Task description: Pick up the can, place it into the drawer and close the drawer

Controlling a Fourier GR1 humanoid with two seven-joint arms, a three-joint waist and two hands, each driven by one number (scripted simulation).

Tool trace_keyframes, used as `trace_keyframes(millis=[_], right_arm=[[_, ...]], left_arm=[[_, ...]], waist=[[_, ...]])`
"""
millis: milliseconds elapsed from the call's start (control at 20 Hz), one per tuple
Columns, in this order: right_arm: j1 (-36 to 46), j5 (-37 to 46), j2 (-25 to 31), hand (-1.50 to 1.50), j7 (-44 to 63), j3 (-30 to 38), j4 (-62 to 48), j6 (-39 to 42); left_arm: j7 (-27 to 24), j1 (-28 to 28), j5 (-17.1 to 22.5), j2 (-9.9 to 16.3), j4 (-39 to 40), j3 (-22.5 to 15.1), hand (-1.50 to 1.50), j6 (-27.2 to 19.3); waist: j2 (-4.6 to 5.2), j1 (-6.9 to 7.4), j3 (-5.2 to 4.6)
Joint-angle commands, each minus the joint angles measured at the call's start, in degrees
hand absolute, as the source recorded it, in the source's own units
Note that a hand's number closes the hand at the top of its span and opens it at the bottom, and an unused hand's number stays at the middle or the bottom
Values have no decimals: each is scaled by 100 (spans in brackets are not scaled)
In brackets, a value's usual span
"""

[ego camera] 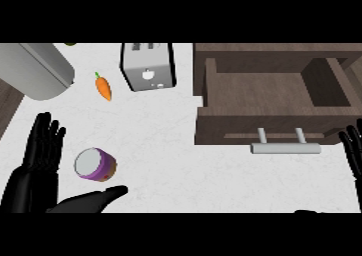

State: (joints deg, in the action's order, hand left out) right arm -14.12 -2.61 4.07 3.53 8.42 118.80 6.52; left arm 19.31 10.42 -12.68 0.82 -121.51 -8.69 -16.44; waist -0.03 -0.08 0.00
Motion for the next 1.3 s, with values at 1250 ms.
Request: trace_keyframes(millis=[1250], right_arm=[[158, -328, 140, -150, 189, 660, -52, 485]], left_arm=[[-2456, 580, 835, 52, 2146, 800, -150, 145]], waist=[[-3, 13, 0]])
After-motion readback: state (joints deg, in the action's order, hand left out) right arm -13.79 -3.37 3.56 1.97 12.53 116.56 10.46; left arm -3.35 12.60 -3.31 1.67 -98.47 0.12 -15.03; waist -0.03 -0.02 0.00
